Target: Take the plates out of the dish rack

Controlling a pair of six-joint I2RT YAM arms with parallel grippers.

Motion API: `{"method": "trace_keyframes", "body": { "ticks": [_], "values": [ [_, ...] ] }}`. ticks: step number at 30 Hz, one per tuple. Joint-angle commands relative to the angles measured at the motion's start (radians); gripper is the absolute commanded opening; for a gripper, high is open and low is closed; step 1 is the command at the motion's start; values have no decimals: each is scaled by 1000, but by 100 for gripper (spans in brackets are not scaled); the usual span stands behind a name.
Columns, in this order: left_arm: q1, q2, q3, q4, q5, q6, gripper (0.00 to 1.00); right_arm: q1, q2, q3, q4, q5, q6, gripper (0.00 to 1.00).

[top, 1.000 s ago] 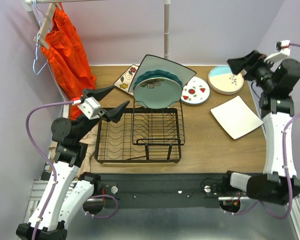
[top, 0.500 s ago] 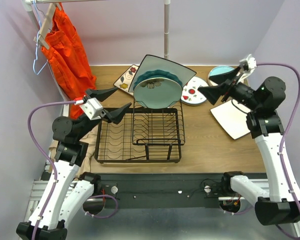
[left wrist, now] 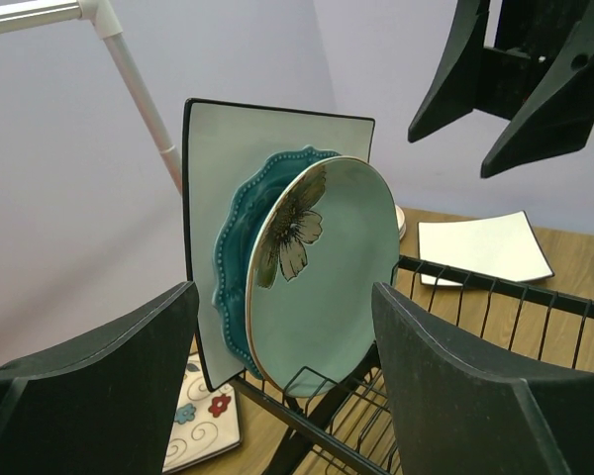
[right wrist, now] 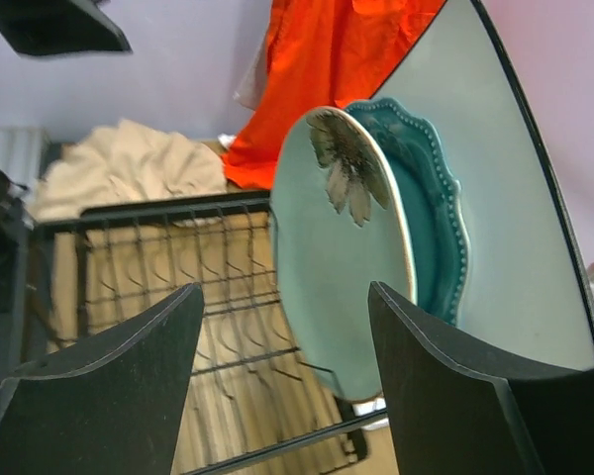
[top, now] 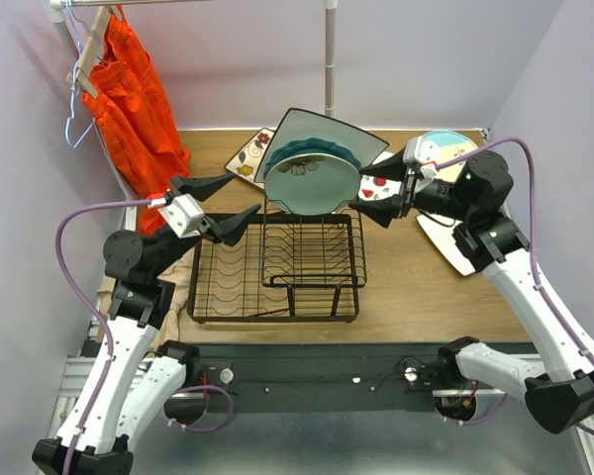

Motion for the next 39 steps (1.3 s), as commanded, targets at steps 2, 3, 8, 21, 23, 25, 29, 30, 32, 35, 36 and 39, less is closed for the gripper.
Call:
{"method": "trace_keyframes", "body": {
  "ticks": [2,3,8,21,23,25,29,30,32,35,36,39],
  "values": [
    [0,-16,-18,39,6,-7,79,9,76,2,-33,4,-242,77],
    [0,-17,-20,40,7,-7,79,9,87,12,-36,10,-251,77],
    [0,-17,-18,40,11,-8,79,9,147,54,-54,63,-276,72],
    [0,-16,-18,43,17,-13,79,8,150,98,-66,82,-290,70],
    [0,-19,-18,43,15,-13,79,9,147,114,-66,102,-293,70],
    [0,-19,-20,43,15,-13,79,9,147,134,-66,117,-295,70],
    [0,-16,-20,43,15,-13,79,9,164,141,-70,134,-295,70],
    [0,-16,-20,43,15,-11,79,9,170,140,-70,133,-295,70],
    [0,-17,-20,43,14,-13,79,9,178,132,-70,131,-296,70],
    [0,-17,-21,43,14,-13,79,9,194,129,-73,128,-299,70],
    [0,-16,-20,43,14,-11,79,9,197,129,-73,125,-296,70],
    [0,-16,-21,42,14,-11,79,8,199,124,-74,107,-298,68]
  ]
}}
